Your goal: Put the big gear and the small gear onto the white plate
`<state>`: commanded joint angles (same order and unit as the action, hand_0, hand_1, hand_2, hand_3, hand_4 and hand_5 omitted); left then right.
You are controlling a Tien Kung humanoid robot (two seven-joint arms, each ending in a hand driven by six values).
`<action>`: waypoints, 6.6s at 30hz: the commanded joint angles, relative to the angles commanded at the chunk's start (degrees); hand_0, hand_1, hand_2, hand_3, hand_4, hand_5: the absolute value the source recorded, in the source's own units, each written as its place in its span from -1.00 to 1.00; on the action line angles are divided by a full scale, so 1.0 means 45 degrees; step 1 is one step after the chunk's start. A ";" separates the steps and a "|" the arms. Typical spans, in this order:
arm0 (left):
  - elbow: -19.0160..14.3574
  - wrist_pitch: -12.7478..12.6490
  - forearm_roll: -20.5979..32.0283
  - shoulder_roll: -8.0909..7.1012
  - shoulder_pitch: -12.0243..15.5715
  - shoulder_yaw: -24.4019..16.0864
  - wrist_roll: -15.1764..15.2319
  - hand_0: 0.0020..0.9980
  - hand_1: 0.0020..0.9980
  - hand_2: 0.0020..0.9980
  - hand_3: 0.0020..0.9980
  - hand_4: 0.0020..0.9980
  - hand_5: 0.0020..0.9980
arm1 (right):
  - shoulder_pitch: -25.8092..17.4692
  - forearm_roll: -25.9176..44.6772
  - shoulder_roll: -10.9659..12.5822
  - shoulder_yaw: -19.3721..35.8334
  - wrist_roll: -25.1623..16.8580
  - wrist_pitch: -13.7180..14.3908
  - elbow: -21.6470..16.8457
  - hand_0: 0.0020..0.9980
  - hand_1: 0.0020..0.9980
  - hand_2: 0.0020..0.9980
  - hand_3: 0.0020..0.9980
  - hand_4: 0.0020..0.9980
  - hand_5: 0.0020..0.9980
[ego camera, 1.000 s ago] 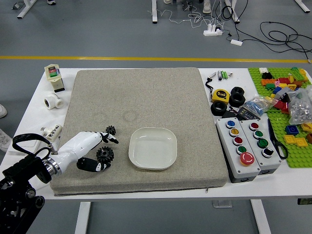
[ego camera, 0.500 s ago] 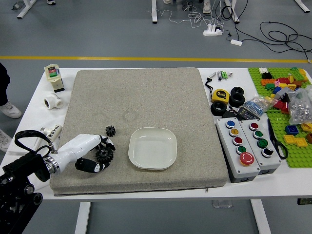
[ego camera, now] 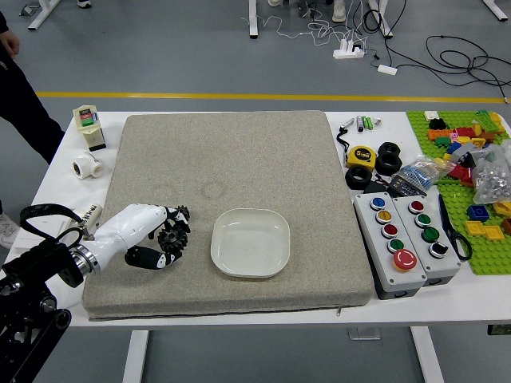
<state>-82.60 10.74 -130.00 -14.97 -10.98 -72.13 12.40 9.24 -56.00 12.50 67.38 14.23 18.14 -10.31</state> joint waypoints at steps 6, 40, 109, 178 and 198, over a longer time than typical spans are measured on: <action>-0.0742 -0.0294 0.0000 0.0110 -0.0573 0.0802 -0.0067 -0.39 -0.40 -0.26 -0.04 -1.00 -1.00 | 0.0016 0.0018 0.0000 -0.0029 0.0001 0.0002 0.0000 0.21 0.22 0.40 0.10 0.52 0.31; 0.1710 -0.3081 0.0000 0.0816 -0.2089 0.2511 -0.0813 0.36 0.59 0.93 0.73 0.88 -0.66 | -0.0112 0.0099 -0.0026 -0.0167 0.0005 0.0030 0.0000 0.21 0.22 0.40 0.10 0.52 0.31; 0.4379 -0.3862 0.0000 0.0806 -0.2675 0.2207 -0.2003 -0.51 -0.37 -0.18 0.06 0.03 -1.00 | 0.0057 0.0045 -0.0008 -0.0062 0.0003 0.0004 0.0000 0.21 0.22 0.41 0.10 0.52 0.31; 0.2492 -0.6116 0.0000 0.1446 -0.2956 0.3071 -0.2393 0.09 0.44 0.77 0.69 0.65 -0.67 | 0.0110 0.0191 0.0050 -0.0172 -0.0043 0.0041 0.0000 0.21 0.22 0.40 0.10 0.52 0.31; 0.2720 -0.6841 0.4703 0.1935 -0.1188 -0.0423 -0.1251 -0.02 0.30 0.53 0.27 0.41 -0.49 | -0.0013 0.0044 -0.0016 -0.0054 -0.0002 0.0043 0.0000 0.21 0.22 0.40 0.10 0.51 0.30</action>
<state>-70.36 -20.05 -108.84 -6.26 -16.33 -74.03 6.77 9.18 -55.80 12.43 67.14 14.22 18.33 -10.31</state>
